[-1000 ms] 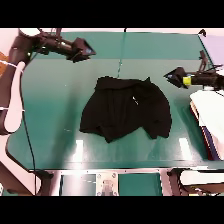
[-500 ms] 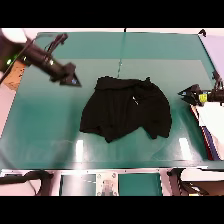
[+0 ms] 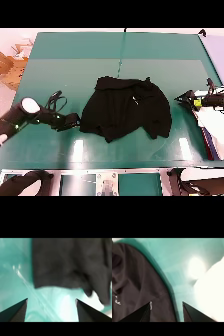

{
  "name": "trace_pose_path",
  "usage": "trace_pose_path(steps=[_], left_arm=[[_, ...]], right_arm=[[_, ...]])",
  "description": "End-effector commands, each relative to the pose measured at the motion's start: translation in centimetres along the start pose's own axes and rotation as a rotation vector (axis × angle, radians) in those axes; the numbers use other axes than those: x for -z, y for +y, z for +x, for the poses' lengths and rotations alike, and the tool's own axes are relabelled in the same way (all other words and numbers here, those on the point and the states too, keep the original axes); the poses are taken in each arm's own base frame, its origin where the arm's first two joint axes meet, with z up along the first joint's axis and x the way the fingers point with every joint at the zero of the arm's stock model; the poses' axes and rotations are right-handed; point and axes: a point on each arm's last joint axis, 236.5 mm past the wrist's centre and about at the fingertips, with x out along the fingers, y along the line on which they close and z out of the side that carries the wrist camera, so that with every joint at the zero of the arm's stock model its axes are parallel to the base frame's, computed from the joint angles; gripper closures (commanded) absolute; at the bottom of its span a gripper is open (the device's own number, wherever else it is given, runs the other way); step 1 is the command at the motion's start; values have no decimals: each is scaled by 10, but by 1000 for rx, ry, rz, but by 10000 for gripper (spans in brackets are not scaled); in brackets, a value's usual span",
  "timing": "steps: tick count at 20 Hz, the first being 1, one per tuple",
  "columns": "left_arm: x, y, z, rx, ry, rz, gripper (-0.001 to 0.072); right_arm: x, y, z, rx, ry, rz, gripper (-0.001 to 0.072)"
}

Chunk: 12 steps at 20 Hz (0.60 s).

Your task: Fold the shirts.

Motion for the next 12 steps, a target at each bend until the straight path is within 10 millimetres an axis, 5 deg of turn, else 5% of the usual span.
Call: trace_pose_path(steps=[1, 11, 12], left_arm=[[-15, 18, 23, 24, -153, -77, 44], [-12, 0, 76, 229, -64, -180, 49], [-14, -2, 77, 242, -71, -175, 194]], right_arm=[[4, -8, 14, 1, 27, 21, 262], [28, 5, 49, -12, 135, -5, 263], [29, 7, 51, -12, 140, -11, 263]])
